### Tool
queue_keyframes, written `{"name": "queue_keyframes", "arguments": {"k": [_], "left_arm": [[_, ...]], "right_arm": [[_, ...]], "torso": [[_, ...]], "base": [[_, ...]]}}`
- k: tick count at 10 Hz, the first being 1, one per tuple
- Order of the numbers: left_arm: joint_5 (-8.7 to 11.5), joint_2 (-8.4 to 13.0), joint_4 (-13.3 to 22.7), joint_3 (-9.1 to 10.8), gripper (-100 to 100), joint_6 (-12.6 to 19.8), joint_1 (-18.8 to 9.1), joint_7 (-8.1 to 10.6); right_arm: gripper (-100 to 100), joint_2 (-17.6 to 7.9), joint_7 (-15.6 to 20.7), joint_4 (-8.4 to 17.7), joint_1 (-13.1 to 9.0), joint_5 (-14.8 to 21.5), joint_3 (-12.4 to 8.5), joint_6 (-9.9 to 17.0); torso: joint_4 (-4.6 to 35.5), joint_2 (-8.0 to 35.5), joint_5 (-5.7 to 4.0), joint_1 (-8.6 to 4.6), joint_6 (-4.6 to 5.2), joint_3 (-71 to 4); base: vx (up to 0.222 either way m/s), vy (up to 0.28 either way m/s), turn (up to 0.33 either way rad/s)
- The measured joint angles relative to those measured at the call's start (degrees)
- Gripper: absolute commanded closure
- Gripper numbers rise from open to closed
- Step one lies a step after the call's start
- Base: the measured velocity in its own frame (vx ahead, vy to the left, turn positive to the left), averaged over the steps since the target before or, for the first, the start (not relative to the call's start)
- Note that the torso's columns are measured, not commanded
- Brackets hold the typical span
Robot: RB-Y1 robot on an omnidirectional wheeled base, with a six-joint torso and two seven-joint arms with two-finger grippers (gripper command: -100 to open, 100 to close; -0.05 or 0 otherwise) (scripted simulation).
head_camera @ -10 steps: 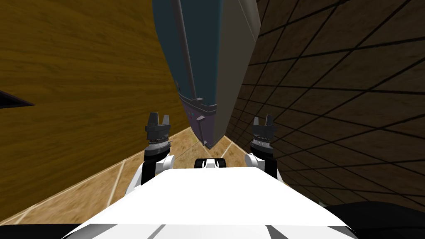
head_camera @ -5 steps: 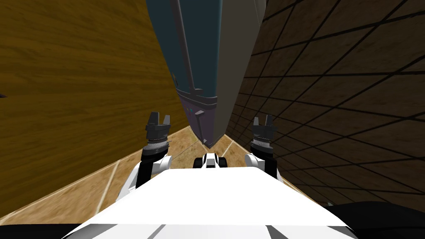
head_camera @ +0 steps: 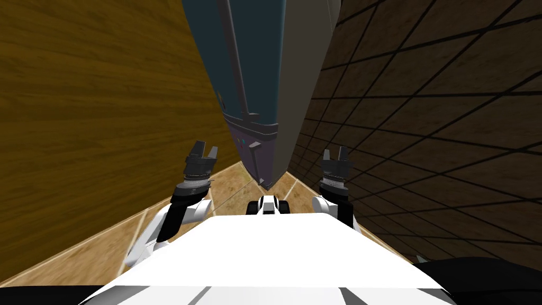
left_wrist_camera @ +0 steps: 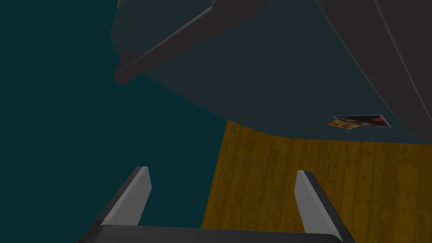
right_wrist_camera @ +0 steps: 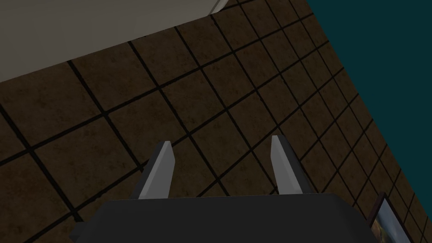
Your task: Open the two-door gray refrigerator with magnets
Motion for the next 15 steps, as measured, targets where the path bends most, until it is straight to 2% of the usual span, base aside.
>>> {"name": "queue_keyframes", "arguments": {"k": [7, 15], "left_arm": [[1.09, 10.16, -2.01, 2.82, -100, 6.47, 0.34, 4.91], [2.59, 23.27, -4.04, 7.25, -100, 15.76, 0.55, 11.60]], "right_arm": [[0, 0.00, 0.00, 0.00, 0.00, 0.00, 0.00, 0.00], [0, 0.00, 0.00, 0.00, 0.00, 0.00, 0.00, 0.00]], "torso": [[0.01, 0.03, 0.00, -0.02, -0.01, 0.02], [0.01, 0.03, 0.00, 0.00, 0.01, 0.02]], "base": [[0.028, 0.035, -0.034], [0.023, 0.027, -0.046]]}}
